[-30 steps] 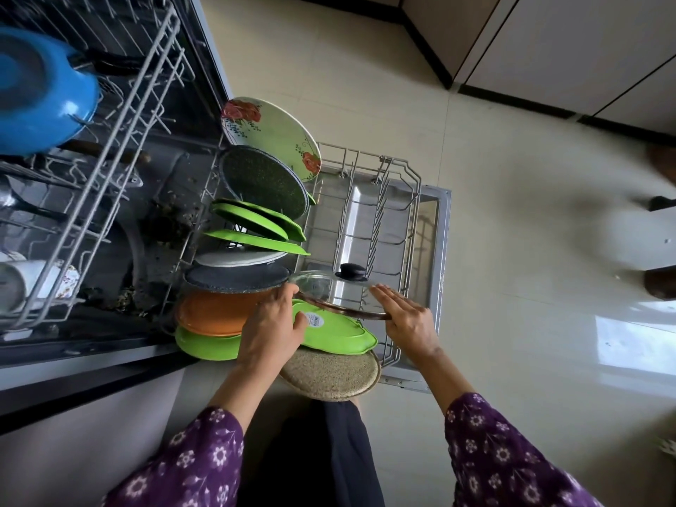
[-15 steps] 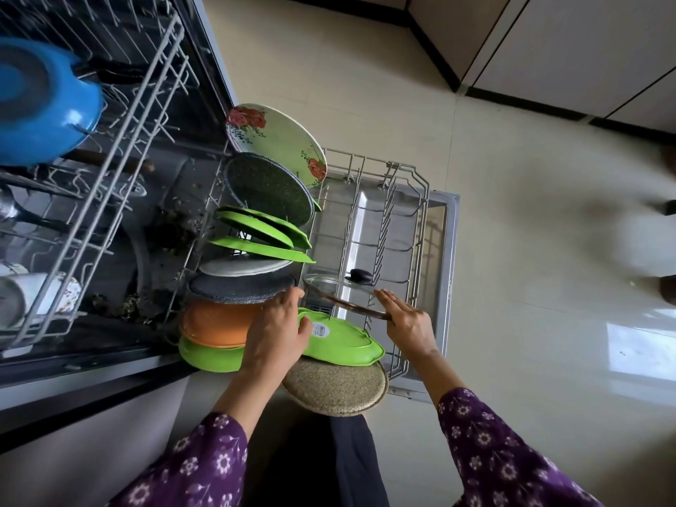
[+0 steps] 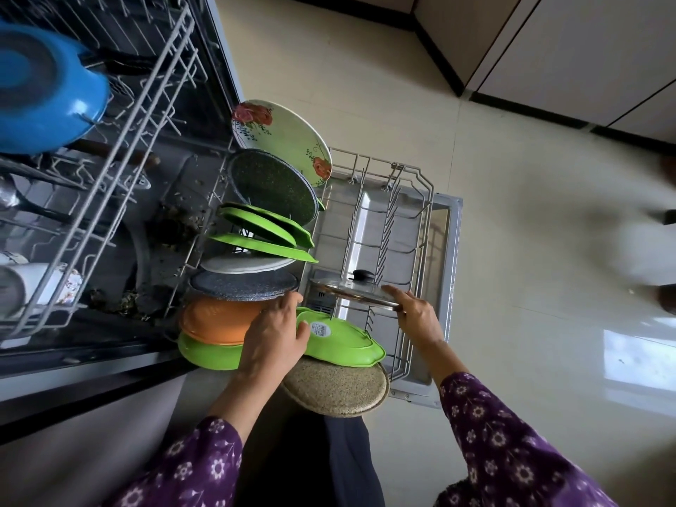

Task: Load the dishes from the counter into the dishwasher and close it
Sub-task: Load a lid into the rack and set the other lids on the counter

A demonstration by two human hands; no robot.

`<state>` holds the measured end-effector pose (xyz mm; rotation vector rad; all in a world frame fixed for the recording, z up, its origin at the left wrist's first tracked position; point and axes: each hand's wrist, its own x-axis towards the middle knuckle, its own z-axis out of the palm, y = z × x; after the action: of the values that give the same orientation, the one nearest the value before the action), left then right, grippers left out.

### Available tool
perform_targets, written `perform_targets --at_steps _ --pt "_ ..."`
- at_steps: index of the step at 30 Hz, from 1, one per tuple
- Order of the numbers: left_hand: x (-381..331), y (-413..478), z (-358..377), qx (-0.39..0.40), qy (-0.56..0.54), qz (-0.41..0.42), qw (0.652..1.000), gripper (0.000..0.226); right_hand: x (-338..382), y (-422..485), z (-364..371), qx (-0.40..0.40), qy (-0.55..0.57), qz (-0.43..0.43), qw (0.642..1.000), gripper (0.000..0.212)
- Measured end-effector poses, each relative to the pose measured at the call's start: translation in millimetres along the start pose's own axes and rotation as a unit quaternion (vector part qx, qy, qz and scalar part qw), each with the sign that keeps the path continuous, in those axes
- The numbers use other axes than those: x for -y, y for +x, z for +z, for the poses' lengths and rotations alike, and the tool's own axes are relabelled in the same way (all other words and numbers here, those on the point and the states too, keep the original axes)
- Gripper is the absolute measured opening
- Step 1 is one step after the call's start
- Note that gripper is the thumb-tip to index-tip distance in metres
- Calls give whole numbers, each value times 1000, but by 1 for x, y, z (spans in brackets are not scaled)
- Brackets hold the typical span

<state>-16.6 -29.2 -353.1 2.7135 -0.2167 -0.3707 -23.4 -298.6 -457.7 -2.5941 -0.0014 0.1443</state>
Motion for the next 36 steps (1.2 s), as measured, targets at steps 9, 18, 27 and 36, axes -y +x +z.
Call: perform_targets --at_steps 9,18,27,36 --pt "-12 -11 -42 -14 -10 1 1000 28 31 -2 -21 34 -56 -65 996 63" --pt "-43 -30 -164 -89 -27 8 996 30 203 37 -123 -69 24 -262 962 34" --pt "-45 -103 -344 -206 -48 -58 976 35 410 45 -255 -151 77 -322 932 25" --pt "32 -263 -460 -357 -71 -294 884 40 638 2 -274 -35 109 -483 868 19"
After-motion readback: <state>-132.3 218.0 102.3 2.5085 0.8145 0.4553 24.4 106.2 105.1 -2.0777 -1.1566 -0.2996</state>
